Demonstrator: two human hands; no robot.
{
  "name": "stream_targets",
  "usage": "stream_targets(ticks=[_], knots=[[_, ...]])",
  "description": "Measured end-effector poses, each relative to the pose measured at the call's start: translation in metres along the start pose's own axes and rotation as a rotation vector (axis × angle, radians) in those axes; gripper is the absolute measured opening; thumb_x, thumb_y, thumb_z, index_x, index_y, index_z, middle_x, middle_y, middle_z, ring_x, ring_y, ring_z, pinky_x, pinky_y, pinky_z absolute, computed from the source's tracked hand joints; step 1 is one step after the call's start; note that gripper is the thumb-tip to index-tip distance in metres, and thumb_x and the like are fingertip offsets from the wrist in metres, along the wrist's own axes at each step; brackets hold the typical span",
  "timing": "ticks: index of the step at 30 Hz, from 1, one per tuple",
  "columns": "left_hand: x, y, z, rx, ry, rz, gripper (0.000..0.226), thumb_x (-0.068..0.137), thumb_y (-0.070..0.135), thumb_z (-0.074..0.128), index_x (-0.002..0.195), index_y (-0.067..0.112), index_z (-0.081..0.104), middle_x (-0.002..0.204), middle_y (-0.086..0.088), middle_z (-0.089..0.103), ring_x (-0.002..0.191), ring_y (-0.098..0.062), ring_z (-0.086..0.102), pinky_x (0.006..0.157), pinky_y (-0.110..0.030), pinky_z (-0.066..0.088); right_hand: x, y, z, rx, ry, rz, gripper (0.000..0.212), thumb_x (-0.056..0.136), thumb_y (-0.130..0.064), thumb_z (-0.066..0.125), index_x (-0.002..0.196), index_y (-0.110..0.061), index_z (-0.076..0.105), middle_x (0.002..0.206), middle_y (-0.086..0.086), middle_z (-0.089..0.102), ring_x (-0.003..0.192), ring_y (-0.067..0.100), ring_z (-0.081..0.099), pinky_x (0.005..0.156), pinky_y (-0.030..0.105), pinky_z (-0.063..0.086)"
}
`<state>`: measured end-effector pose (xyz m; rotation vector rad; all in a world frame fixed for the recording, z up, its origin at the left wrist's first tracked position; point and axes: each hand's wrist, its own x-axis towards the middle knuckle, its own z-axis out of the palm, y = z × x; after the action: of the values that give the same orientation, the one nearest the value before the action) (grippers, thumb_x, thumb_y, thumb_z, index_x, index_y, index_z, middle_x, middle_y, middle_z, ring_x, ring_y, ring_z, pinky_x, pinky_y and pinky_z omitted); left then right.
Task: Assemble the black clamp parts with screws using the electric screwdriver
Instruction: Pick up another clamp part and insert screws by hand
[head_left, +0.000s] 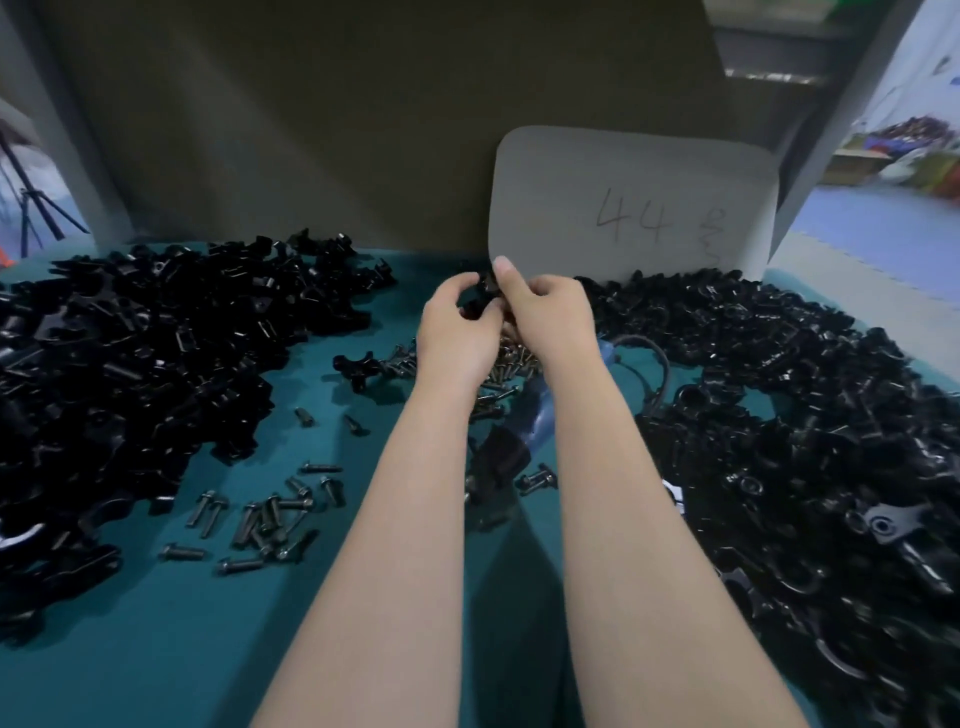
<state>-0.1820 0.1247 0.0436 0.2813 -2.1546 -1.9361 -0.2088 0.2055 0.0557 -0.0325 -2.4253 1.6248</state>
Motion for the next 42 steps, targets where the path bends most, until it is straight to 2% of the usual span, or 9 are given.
stream_targets(ticks=[4, 9, 16, 22, 26, 30, 33, 36, 42], knots=[[0.012, -0.003, 0.028, -0.058, 0.042, -0.022, 0.02, 0.097, 0.012, 0.051, 0.109, 0.027, 0.059, 0.119, -0.009, 0.063, 0.102, -0.025, 0.063, 0.092, -0.039, 0.053, 0.023, 0.021, -0.012, -0.166, 0.073, 0.004, 0.047, 0.099, -0.045, 0.039, 0.077, -0.012, 0.063, 0.072, 0.002, 0.059, 0.08, 0.024, 0.054, 0.065, 0.031, 0.039], [0.025, -0.005, 0.048, -0.464, -0.008, -0.211, 0.026, 0.096, -0.008, 0.041, 0.099, 0.013, 0.056, 0.092, -0.009, 0.062, 0.07, -0.011, 0.061, 0.066, -0.018, 0.056, 0.058, 0.049, -0.018, -0.578, 0.114, 0.36, 0.036, 0.097, -0.035, 0.045, 0.13, -0.027, 0.053, 0.141, 0.012, 0.046, 0.138, 0.034, 0.025, 0.116, 0.051, 0.01], [0.035, 0.001, 0.05, -0.789, -0.061, -0.298, 0.029, 0.093, -0.013, 0.038, 0.104, 0.006, 0.057, 0.094, -0.01, 0.055, 0.088, -0.021, 0.056, 0.085, -0.027, 0.056, 0.081, 0.061, -0.015, -0.669, -0.024, 0.529, 0.04, 0.092, -0.028, 0.047, 0.129, -0.015, 0.052, 0.144, 0.012, 0.042, 0.141, 0.033, 0.014, 0.112, 0.06, 0.006], [0.03, -0.002, 0.045, -0.882, -0.183, -0.44, 0.018, 0.093, 0.012, 0.06, 0.108, 0.004, 0.057, 0.119, -0.016, 0.055, 0.09, -0.025, 0.06, 0.091, -0.033, 0.055, 0.072, 0.063, -0.012, -0.539, 0.209, 0.413, 0.039, 0.095, -0.039, 0.047, 0.124, -0.014, 0.054, 0.141, 0.013, 0.045, 0.14, 0.03, 0.02, 0.114, 0.054, 0.008], [0.022, -0.002, 0.037, -0.961, -0.161, -0.463, 0.014, 0.098, 0.013, 0.053, 0.109, 0.003, 0.054, 0.118, -0.017, 0.054, 0.092, -0.028, 0.062, 0.086, -0.034, 0.056, 0.052, 0.049, -0.024, -0.205, 0.432, 0.138, 0.023, 0.096, -0.032, 0.05, 0.111, -0.015, 0.05, 0.117, 0.007, 0.059, 0.115, 0.025, 0.048, 0.099, 0.038, 0.036], [0.0, 0.004, 0.022, -0.964, -0.133, -0.434, 0.008, 0.1, 0.009, 0.047, 0.102, 0.003, 0.052, 0.102, -0.011, 0.056, 0.104, -0.027, 0.058, 0.103, -0.037, 0.046, 0.013, 0.023, -0.034, 0.307, 0.346, 0.091, 0.023, 0.092, -0.017, 0.06, 0.081, -0.02, 0.04, 0.083, 0.0, 0.058, 0.076, 0.017, 0.064, 0.079, 0.036, 0.05], [-0.024, 0.004, 0.009, -0.901, -0.102, -0.411, 0.028, 0.101, 0.02, 0.048, 0.123, 0.004, 0.056, 0.12, -0.007, 0.06, 0.118, -0.02, 0.054, 0.108, -0.031, 0.038, -0.022, 0.018, -0.031, 0.367, 0.219, 0.123, 0.018, 0.091, -0.013, 0.061, 0.092, -0.019, 0.044, 0.088, 0.002, 0.057, 0.059, 0.009, 0.062, 0.068, 0.029, 0.053], [-0.049, -0.001, -0.004, -0.964, -0.081, -0.375, 0.036, 0.101, 0.02, 0.049, 0.133, 0.002, 0.052, 0.129, -0.01, 0.059, 0.12, -0.02, 0.056, 0.101, -0.027, 0.044, -0.054, 0.019, -0.022, 0.284, 0.136, 0.138, 0.021, 0.091, -0.014, 0.061, 0.111, -0.013, 0.061, 0.094, 0.008, 0.063, 0.071, 0.016, 0.057, 0.071, 0.032, 0.05], [-0.076, -0.015, -0.026, -1.17, 0.01, -0.279, 0.048, 0.096, 0.001, 0.053, 0.142, 0.006, 0.038, 0.115, -0.015, 0.057, 0.109, -0.023, 0.057, 0.071, -0.023, 0.059, -0.086, 0.01, -0.01, 0.588, 0.081, 0.165, 0.012, 0.091, 0.0, 0.058, 0.085, -0.011, 0.061, 0.074, 0.004, 0.063, 0.049, 0.003, 0.061, 0.054, 0.016, 0.052]])
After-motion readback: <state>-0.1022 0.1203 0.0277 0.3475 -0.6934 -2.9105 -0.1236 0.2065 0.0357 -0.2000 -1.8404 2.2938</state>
